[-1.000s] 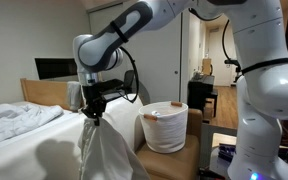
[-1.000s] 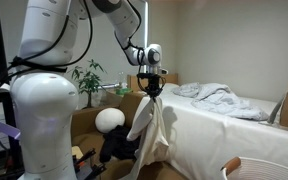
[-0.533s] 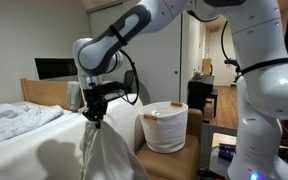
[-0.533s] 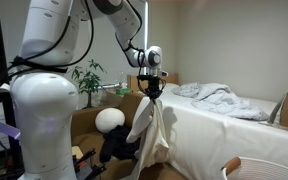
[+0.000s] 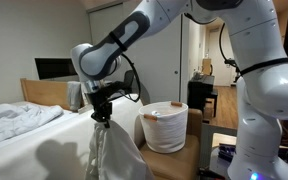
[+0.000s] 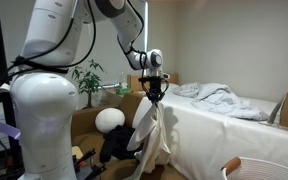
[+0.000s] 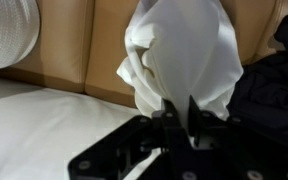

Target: Put the white jersey in the laundry basket

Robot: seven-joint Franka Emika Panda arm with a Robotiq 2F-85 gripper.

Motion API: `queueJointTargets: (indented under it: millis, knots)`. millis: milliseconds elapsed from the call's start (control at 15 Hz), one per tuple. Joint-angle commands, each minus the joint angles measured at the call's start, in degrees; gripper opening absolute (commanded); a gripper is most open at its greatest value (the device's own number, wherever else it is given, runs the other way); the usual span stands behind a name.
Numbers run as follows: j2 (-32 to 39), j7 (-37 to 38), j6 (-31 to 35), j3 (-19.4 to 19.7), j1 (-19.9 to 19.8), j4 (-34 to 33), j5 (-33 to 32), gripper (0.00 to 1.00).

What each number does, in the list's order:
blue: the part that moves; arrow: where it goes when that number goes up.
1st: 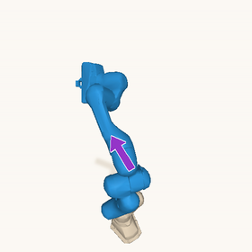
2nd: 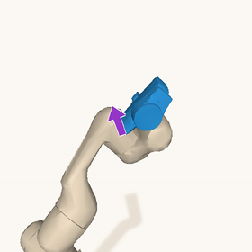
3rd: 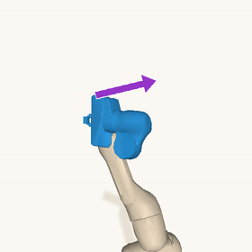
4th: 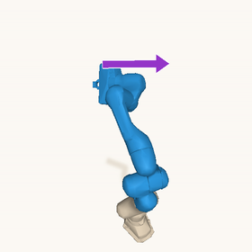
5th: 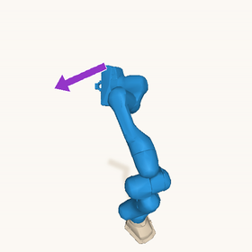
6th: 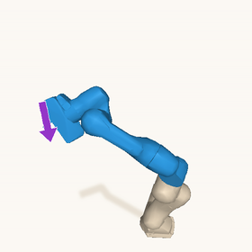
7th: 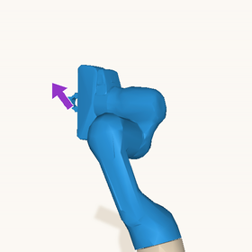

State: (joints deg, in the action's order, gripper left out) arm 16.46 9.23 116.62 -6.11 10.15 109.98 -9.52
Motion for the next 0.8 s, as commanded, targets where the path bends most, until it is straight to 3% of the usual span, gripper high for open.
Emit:
queueJointTargets:
  millis: [0,733]
  knots:
    - [-4.93,-1.9,-5.56,-0.02,0.73,-1.07,-3.54,0.11]
    - [-11.85,-2.5,-12.13,-2.29,1.53,-8.43,-4.63,0.11]
